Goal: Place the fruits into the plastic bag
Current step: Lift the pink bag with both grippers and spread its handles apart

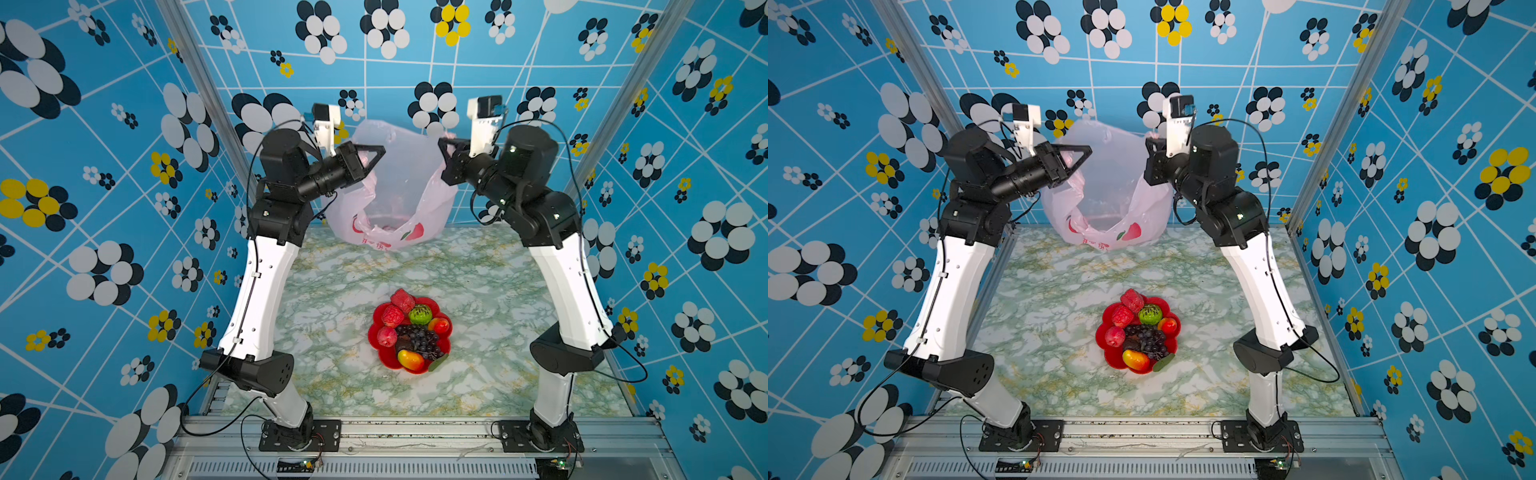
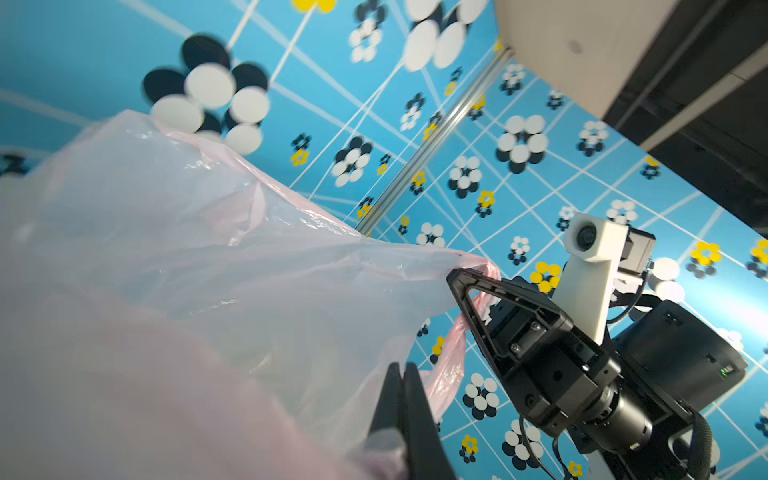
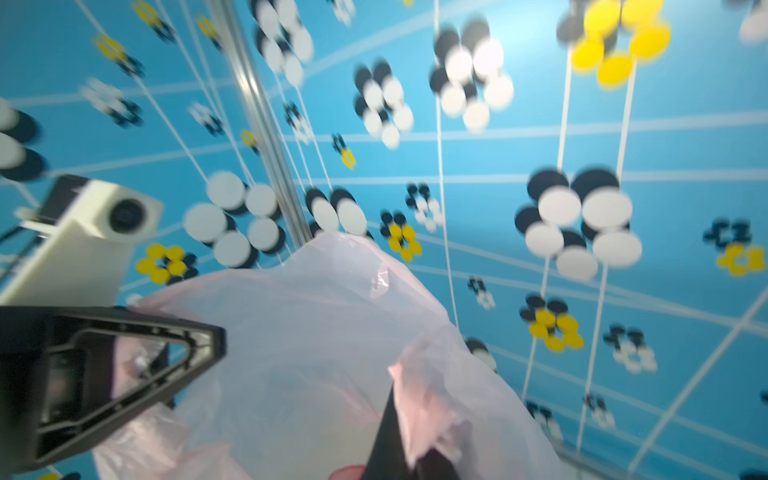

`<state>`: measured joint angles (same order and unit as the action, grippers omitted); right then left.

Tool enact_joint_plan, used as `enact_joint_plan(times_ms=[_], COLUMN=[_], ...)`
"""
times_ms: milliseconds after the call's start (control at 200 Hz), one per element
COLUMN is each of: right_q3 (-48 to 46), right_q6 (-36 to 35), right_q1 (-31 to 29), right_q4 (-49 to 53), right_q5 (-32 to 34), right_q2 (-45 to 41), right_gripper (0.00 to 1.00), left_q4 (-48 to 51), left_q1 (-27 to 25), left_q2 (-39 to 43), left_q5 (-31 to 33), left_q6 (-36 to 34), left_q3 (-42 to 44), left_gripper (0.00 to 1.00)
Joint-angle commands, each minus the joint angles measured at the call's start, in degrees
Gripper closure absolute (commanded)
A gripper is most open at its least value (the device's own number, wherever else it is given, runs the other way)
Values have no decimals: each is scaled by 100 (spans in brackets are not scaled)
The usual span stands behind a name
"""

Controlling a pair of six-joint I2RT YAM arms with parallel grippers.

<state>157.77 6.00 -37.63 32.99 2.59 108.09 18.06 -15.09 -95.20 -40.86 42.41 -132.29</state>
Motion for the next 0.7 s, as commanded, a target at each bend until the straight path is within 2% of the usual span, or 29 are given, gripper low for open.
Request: enact_joint_plan(times_ms=[0,50,110,125,175,245,345,420,510,580,695], right_q3=[-288,-1063,-2676,-3361,-4943,-6614,-8160,-8766,-8923,-8816,-8342], right_q6=[-813,-906,-956,-979,-1071,-1093,-889,-298,607,1017,1023], right_q1=[-431,-542,-600,-605,-605,-597,-554,-400,22,266,374], right_q4=[-955,-1271,-2056,-2421,-3244,-3728,-3305,-2966,-2527,-2460,-2423], right_q5=[-418,-535,-610,-604,-349,229,643,940,418,63,-94], right_q2=[-775,-1220,-1995,-2275,-2897,-3433,-3478,-3194,-2902,-2848,-2827], right_gripper=[100,100,100,100,100,100,100,100,100,100,100], left_q4=[-205,-300,-179,-144,-27,-159,-380,-761,-1460,-1539,-1031], left_q1=[-219,-524,-956,-1063,-1299,-1285,-1105,-810,-368,-184,-137], left_q2=[358,711,1230,1371,1816,2309,2503,2286,1980,1845,1766], left_q5=[6,-16,123,181,472,838,1445,1458,915,792,677], left_q6=[-914,-1466,-2331,-2552,-3103,-3325,-3317,-2824,-1884,-1598,-1699], left_q3=[-432,-115,634,891,1840,3447,5448,6404,7023,7051,6529], left_gripper=[100,98,97,97,98,100,100,100,100,100,100])
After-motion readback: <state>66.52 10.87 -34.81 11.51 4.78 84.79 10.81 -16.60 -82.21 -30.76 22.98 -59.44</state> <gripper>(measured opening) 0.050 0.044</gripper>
